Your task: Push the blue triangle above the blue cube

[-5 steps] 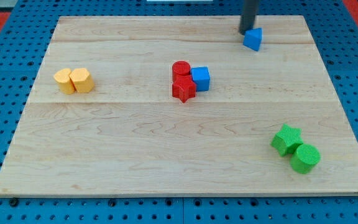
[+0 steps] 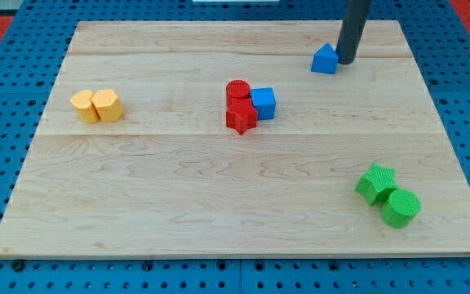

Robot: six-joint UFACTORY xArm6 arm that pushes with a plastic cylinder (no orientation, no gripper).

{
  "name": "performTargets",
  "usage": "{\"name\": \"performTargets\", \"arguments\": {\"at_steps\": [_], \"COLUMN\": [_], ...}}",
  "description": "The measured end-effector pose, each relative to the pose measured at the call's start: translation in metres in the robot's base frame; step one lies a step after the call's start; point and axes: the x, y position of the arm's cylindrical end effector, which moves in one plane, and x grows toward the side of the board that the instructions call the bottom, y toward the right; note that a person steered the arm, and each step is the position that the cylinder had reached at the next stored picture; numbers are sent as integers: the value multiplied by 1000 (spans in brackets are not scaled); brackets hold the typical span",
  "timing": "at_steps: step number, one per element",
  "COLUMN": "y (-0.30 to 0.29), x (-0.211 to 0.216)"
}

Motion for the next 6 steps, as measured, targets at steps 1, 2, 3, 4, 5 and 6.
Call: {"name": "performTargets", "arguments": {"at_steps": [1,2,3,4,5,6], "y": [-35,-36,-25,-63,-95,-95], "x": [5,-10,-25,-18,-16,10]}}
